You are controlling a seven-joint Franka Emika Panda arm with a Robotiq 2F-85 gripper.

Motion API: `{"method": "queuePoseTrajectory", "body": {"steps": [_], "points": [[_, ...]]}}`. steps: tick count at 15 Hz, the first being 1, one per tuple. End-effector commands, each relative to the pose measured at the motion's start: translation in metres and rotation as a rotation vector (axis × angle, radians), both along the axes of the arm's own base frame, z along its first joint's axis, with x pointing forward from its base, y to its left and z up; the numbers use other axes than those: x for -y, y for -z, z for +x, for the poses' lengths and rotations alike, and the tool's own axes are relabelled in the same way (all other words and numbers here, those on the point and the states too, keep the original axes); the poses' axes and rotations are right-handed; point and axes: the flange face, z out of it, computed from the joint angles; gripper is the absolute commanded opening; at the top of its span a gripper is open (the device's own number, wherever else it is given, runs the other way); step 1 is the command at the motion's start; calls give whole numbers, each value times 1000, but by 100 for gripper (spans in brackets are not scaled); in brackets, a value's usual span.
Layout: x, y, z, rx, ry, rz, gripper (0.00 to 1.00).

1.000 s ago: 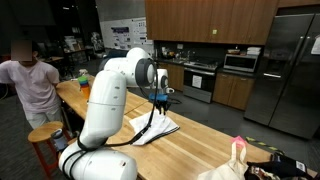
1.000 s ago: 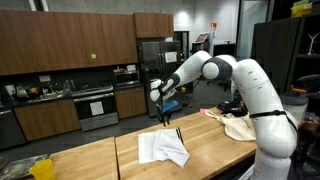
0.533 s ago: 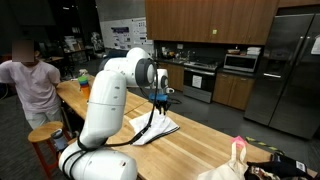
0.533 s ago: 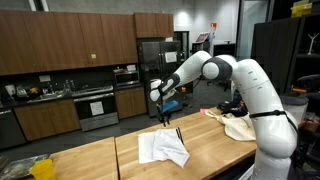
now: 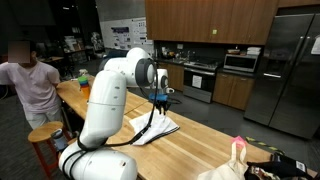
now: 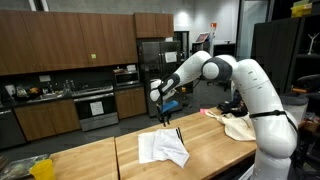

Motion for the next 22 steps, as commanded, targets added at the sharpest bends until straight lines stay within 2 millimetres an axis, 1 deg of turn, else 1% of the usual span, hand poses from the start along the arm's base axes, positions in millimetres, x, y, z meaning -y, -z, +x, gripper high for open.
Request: {"method": "queuePoseTrajectory", "body": {"steps": [1, 10, 11, 12, 13, 15, 16, 17, 18, 19, 20, 21, 22], "points": [[0, 0, 0, -1, 0, 0, 39], [0, -1, 0, -1, 0, 0, 39], [0, -1, 0, -1, 0, 0, 64], [6, -9, 4, 9, -7, 21, 64], [12, -14, 6, 8, -5, 37, 68], [27, -31, 12, -33, 0, 181, 80], [36, -40, 14, -47, 22, 232, 86], [43, -48, 21, -45, 55, 288, 94], [52, -55, 25, -55, 92, 314, 98], [61, -60, 31, -57, 126, 325, 100], [65, -64, 34, -85, 129, 330, 100], [60, -55, 27, -57, 117, 296, 95], [67, -61, 29, -67, 128, 306, 100]]}}
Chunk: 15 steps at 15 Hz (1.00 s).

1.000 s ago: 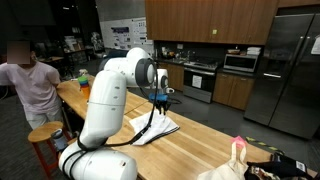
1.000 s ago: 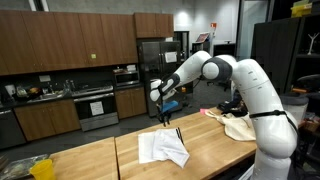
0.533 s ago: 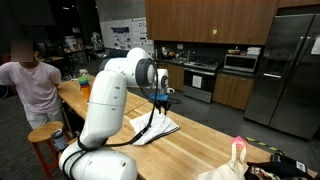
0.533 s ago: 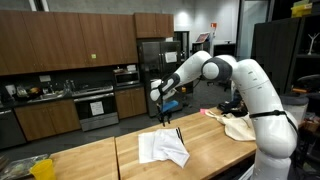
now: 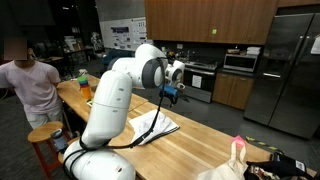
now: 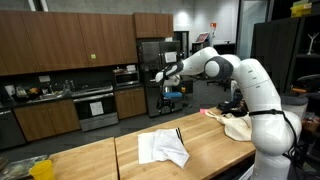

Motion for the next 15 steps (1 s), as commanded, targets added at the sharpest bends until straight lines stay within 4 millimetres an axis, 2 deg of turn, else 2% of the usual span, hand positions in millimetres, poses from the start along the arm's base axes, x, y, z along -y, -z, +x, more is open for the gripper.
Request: {"method": "queuePoseTrajectory", "body": {"steps": [1, 5, 8, 10, 15], "points": [[3, -4, 2, -4, 4, 4, 100], [-2, 2, 3, -14, -5, 7, 100], [-15, 26, 2, -53, 17, 52, 100], [-34, 45, 1, -67, -70, 45, 100], [-100, 90, -9, -158, -325, 182, 100]]}}
